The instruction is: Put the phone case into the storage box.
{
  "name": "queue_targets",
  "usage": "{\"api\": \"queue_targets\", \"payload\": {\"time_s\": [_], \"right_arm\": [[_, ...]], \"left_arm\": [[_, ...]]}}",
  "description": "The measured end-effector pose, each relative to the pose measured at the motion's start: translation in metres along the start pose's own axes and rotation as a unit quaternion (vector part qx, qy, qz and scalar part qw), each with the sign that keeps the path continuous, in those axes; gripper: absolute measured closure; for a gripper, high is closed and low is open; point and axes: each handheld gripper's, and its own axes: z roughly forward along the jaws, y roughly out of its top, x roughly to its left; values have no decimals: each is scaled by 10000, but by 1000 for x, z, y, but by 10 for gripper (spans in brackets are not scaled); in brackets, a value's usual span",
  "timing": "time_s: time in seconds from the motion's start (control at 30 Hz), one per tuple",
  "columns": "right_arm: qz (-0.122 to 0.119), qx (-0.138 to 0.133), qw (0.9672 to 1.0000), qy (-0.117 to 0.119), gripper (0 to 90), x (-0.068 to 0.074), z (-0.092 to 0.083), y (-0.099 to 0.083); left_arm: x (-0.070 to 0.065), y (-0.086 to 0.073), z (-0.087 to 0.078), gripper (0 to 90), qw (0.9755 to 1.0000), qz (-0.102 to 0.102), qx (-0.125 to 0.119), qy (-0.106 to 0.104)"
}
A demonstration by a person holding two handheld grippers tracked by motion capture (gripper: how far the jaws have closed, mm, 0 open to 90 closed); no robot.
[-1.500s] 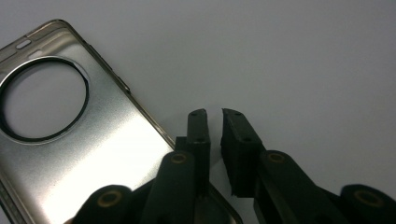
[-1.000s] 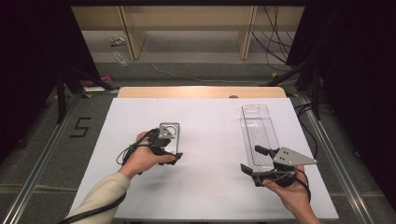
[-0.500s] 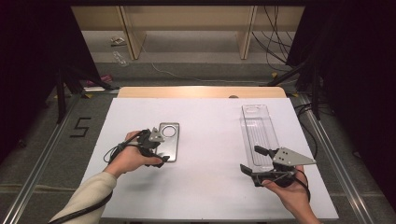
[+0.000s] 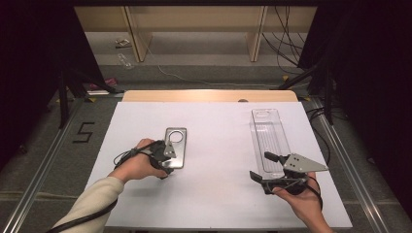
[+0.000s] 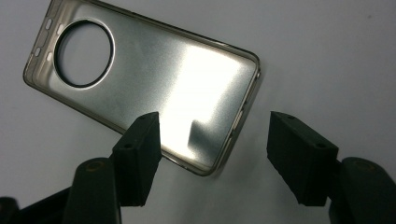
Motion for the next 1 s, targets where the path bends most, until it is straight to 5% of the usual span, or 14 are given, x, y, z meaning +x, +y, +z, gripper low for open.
{"api": "queue_targets", "payload": {"time_s": [0.07, 0.4, 0.67, 1.0], "right_arm": [[-6, -3, 10000, 3, 156, 0, 0, 0], [2, -5, 10000, 11, 156, 0, 0, 0], [6, -5, 10000, 20, 157, 0, 0, 0], [12, -6, 10000, 28, 157, 0, 0, 0]], "left_arm": [[1, 2, 3, 370, 9996, 226, 141, 42], [-2, 10, 12, 454, 9968, 723, 349, 13], [-3, 14, 14, 499, 9944, 968, 428, 46], [-3, 15, 14, 564, 9935, 1028, 491, -26]]}}
